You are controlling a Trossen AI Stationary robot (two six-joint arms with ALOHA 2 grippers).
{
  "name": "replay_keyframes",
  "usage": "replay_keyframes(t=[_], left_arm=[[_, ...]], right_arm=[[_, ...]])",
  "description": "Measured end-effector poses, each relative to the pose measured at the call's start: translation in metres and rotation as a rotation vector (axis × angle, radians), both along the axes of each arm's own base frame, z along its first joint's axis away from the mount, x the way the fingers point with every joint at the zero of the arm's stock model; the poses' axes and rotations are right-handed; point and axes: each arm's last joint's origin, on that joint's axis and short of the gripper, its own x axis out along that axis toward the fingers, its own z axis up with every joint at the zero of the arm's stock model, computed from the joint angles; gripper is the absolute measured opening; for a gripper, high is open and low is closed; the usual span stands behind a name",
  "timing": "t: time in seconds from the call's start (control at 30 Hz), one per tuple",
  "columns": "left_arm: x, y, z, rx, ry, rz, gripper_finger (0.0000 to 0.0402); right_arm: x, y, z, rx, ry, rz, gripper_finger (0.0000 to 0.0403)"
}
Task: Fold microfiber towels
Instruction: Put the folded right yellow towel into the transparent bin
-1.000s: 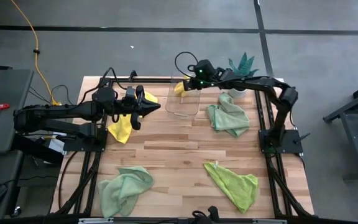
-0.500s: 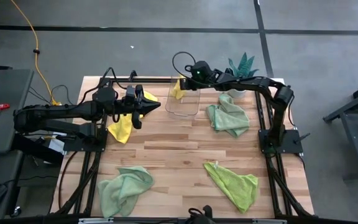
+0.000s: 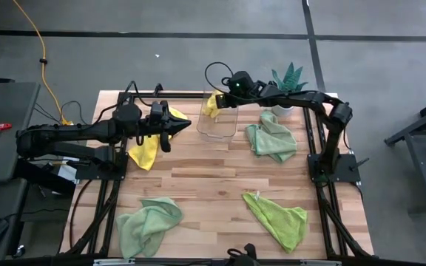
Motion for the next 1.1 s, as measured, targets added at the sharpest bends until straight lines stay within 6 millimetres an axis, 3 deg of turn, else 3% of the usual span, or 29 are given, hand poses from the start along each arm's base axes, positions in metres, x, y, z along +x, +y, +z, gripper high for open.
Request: replay_keyframes(t=[0.1,0.23,0.43,0.6,0.8,1.1], left_arm=[[-0.001,0.001,-0.006,-0.027,0.055,0.032,0.0],[-0.001,0.001,-0.01,-0.043,0.093,0.038,0.0],[0.0,0.001,-0.011,-0.032,0.1,0.037,0.0],[0.0,0.001,-0.011,-0.023,0.102,0.037,0.0],[0.0,0.001,-0.011,-0.022,0.102,0.038,0.0],[0.0,0.001,-0.011,-0.004,0.108,0.044,0.0]], right_arm=[[-0.012,0.0,0.011,-0.014,0.044,-0.027,0.0],[-0.017,-0.002,0.031,-0.033,-0.044,-0.026,0.0],[-0.004,-0.002,0.045,0.048,-0.306,0.072,0.0],[0.004,0.001,0.062,-0.008,-0.465,0.099,0.0],[0.011,0.0,0.049,-0.055,-0.411,0.002,0.0],[0.037,0.0,0.021,0.02,-0.525,0.014,0.0]])
